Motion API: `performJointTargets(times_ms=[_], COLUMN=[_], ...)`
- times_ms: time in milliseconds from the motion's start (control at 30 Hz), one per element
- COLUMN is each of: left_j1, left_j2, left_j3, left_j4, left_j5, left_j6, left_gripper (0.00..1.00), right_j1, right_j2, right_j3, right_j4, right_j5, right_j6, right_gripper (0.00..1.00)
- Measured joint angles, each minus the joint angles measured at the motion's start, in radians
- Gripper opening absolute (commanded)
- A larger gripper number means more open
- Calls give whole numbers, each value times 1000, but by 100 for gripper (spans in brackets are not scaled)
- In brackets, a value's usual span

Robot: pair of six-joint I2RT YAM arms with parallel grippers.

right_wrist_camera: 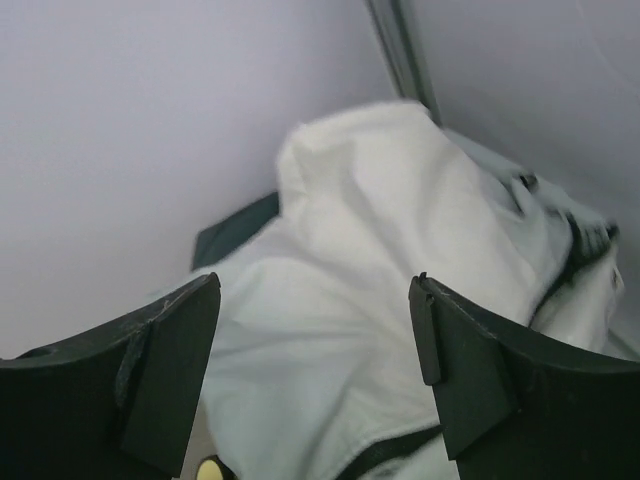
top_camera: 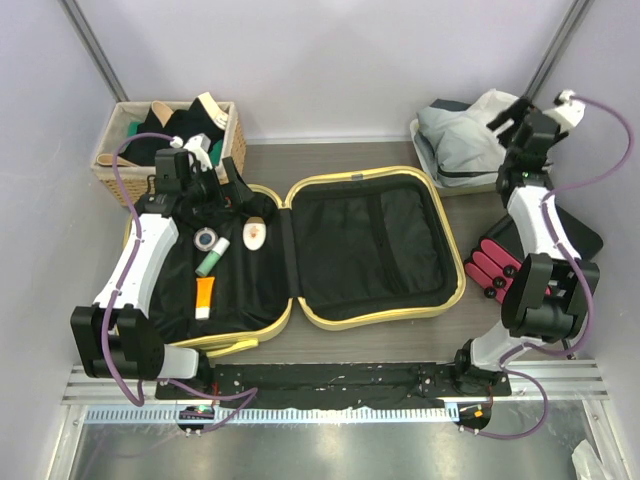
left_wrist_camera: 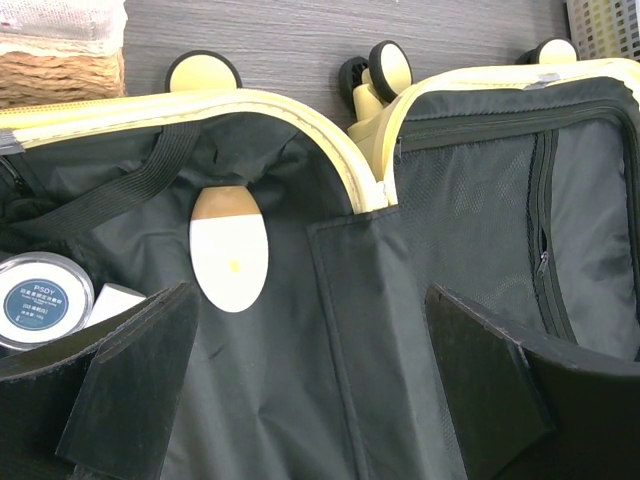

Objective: Open, take out, and arrange the luggage

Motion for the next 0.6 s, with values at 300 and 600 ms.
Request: performJointTargets(times_ms=[300, 600], left_j1=[0, 0], left_j2=[-3, -3], left_j3=[0, 0], left_j4=[1, 1], left_j5=[4, 4], left_j6=[0, 0], left_gripper=[100, 100], right_j1=[-8, -2], right_j2=[440, 823], right_j3=[715, 831], right_j4=[-332, -579], right_j5=[-379, -487], right_j6=[-117, -119], right_gripper=[75, 74])
